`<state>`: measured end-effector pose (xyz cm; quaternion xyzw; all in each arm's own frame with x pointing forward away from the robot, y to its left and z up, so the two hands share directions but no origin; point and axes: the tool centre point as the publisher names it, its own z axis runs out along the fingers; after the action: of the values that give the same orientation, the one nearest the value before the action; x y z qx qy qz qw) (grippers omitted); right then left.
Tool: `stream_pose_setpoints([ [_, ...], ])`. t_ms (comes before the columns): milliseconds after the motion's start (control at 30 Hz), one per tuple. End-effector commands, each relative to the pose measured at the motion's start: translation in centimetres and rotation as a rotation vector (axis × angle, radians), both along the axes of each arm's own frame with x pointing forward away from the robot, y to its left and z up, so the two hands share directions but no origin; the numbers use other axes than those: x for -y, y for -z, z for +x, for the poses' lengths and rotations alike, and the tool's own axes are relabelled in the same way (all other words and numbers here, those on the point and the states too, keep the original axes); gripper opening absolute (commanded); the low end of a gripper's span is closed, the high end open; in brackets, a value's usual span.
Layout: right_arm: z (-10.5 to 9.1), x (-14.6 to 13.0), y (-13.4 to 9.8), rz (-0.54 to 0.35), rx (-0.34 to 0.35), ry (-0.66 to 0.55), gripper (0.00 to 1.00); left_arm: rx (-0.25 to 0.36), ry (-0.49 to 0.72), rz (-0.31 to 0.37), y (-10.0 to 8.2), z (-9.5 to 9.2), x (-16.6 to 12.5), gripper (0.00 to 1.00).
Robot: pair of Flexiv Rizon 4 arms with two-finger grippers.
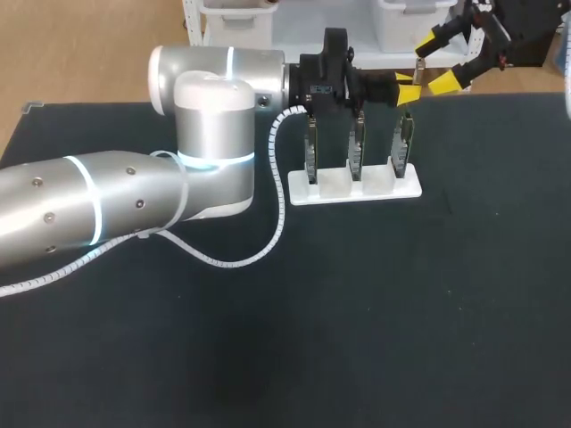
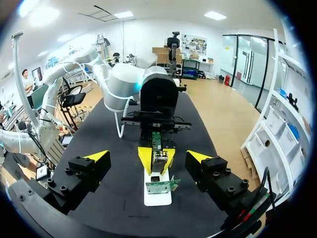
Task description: Pick up the optical module with the left hand, and insert it into the network port with the right hand.
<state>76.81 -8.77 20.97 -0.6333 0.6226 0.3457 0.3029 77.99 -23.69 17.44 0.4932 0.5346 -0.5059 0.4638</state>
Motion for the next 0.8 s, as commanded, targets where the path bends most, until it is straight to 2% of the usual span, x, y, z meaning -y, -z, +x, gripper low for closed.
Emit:
stream_pose_setpoints([
  [33, -0.08, -0.22, 0.09, 0.002, 0.0, -0.002, 1.0, 0.0, -0.002, 0.001, -0.01, -0.01, 0.02, 0.0],
  [800, 0.45, -1.18, 0.25, -0.007, 0.007, -0.027, 1.0, 0.0, -0.002, 0.001, -0.01, -0.01, 0.02, 0.0],
])
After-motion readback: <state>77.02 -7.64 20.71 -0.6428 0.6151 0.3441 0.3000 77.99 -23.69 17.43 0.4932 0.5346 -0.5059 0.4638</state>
